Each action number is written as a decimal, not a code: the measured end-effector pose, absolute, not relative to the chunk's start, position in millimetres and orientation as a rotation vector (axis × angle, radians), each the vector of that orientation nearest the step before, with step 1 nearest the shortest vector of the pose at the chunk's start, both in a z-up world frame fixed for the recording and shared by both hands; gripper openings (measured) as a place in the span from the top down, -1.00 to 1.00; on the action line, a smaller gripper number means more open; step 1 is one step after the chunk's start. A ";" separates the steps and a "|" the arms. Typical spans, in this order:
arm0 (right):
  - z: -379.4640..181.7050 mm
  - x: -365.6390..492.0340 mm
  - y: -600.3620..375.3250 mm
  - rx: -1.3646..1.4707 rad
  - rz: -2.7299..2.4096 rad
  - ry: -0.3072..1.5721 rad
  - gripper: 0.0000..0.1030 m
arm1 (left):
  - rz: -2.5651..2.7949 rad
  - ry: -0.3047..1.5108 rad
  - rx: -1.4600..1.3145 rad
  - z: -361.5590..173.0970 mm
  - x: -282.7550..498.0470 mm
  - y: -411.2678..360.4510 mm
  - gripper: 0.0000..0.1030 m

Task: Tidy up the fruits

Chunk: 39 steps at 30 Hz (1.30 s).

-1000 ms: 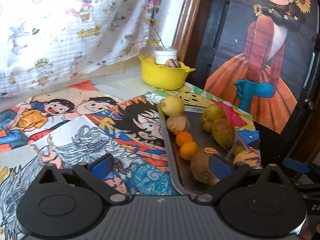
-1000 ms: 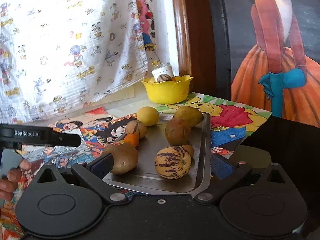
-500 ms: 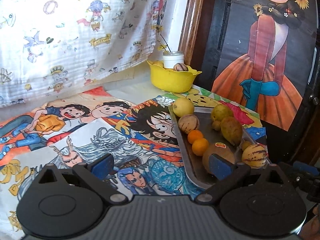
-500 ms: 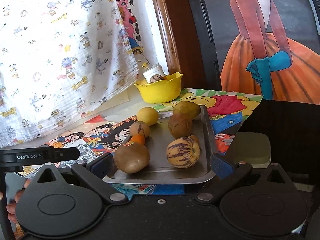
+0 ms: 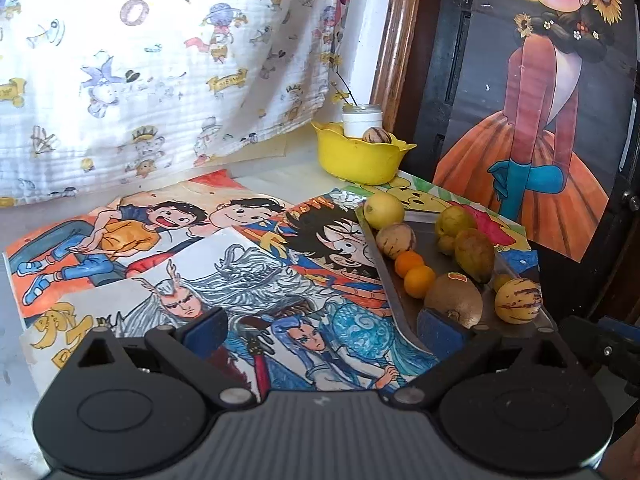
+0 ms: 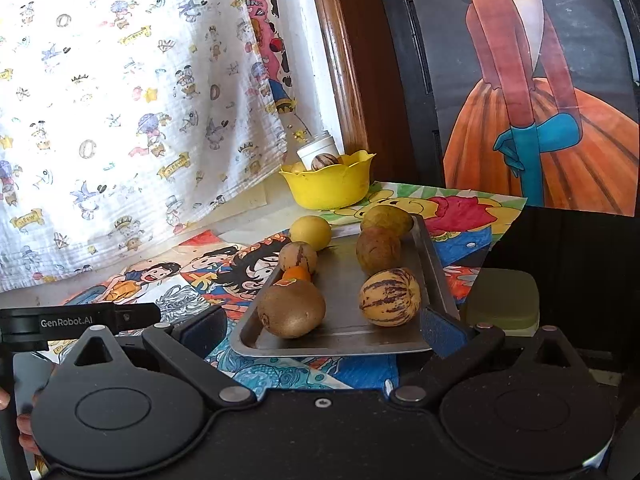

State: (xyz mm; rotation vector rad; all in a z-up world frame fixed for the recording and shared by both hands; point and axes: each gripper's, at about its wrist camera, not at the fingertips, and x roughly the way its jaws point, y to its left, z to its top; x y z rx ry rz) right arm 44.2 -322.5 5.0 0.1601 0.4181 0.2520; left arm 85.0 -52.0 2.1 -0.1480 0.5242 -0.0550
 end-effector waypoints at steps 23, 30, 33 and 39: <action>-1.5 6.9 -281.3 0.070 0.244 0.403 -0.99 | -0.023 0.476 -0.106 -1.6 48.3 -21.6 -0.99; -3.5 -5.4 -262.5 0.012 0.254 0.380 -0.99 | -0.017 0.476 -0.106 -6.3 34.9 -9.0 -0.99; -5.1 -13.2 -253.9 -0.024 0.250 0.349 -0.99 | -0.009 0.476 -0.095 -7.7 27.6 -3.8 -0.99; -5.8 -20.3 -242.6 -0.058 0.255 0.323 -0.99 | 0.007 0.466 -0.079 -9.8 15.2 6.4 -0.99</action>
